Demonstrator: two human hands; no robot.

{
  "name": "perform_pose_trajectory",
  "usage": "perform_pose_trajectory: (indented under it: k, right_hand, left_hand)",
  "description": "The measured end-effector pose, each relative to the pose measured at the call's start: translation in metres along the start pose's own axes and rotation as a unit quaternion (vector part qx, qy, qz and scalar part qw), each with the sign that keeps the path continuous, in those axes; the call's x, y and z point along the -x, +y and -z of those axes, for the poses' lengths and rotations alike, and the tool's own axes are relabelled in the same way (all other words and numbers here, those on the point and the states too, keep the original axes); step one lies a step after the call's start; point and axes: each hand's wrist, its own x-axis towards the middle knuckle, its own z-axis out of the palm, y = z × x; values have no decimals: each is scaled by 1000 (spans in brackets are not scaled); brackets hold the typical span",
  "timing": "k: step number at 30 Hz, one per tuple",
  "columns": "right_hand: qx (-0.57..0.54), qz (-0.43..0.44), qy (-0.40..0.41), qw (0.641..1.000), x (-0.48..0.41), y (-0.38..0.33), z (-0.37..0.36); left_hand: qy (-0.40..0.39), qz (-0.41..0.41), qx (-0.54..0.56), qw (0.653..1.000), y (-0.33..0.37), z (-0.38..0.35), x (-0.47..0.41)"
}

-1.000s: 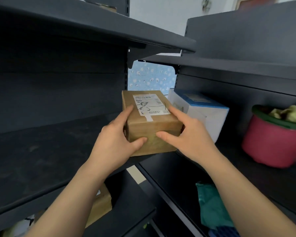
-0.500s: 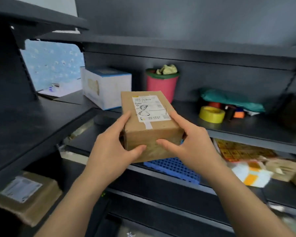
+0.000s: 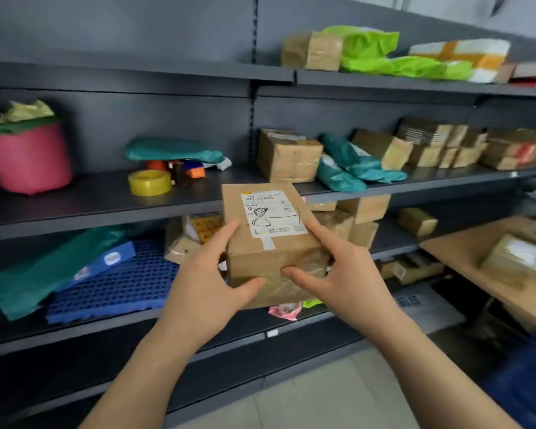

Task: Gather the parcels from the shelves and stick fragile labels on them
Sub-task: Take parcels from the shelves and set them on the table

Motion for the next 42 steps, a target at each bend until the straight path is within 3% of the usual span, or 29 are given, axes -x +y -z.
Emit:
perform_pose_trajectory:
  k: [7,15,32,42]
  right_hand:
    - [85,-110,70,988,63,124,122]
    - [118,-236,142,954,118,232,215]
    - [161,-433,221,859,119,446,343]
    - [143,-501,213,827,140,586,390]
  left_hand:
    - [-117,-54,63,990,80,-175,-19]
    - [-265,-99,122,951,145,-339,-42]
    - [-482,-157,158,847,251,-630,-144]
    - [-553,-123,118,815,282,-786,-158]
